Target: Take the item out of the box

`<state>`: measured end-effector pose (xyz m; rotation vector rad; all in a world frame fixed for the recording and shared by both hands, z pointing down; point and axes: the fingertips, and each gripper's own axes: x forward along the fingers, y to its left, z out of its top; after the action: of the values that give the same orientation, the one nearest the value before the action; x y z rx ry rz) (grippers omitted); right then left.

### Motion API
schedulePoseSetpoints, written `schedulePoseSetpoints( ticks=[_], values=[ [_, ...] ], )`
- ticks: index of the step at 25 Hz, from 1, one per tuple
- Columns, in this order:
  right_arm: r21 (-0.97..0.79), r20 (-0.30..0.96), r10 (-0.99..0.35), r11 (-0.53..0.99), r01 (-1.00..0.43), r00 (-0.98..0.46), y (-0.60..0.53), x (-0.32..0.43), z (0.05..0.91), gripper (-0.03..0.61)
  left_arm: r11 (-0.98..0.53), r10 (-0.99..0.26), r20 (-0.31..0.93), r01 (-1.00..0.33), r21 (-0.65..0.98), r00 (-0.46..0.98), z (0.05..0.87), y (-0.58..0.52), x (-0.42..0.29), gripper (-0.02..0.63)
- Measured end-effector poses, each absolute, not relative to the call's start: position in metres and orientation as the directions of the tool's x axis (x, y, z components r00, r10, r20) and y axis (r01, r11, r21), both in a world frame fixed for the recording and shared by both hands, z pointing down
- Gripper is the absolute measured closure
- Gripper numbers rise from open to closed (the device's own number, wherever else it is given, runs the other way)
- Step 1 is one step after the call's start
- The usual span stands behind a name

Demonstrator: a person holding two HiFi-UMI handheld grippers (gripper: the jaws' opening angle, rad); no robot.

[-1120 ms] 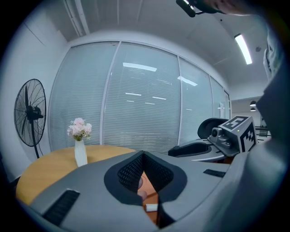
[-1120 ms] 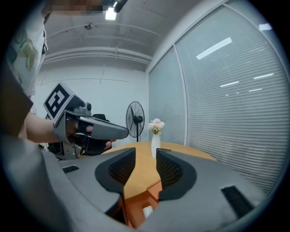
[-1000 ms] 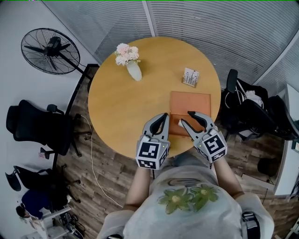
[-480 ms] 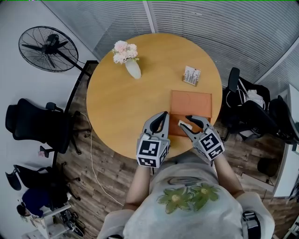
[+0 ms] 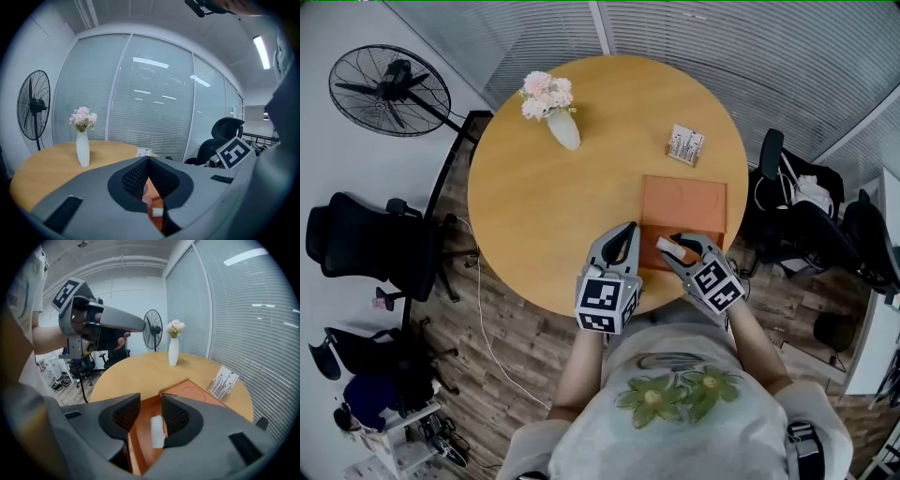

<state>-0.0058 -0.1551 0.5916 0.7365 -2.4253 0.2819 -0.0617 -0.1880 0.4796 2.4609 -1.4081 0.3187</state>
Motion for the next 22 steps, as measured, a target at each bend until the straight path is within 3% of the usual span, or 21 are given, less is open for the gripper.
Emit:
schedulePoseSetpoints(
  ticks=[22],
  values=[
    [-0.033,0.789,-0.294,0.856,-0.516,-0.539,-0.155,0.007,0.683,0.431,-0.485,-0.784,0.371,-0.864,0.134,0.498,0.497,-0.185,-0.055,0.614]
  ],
)
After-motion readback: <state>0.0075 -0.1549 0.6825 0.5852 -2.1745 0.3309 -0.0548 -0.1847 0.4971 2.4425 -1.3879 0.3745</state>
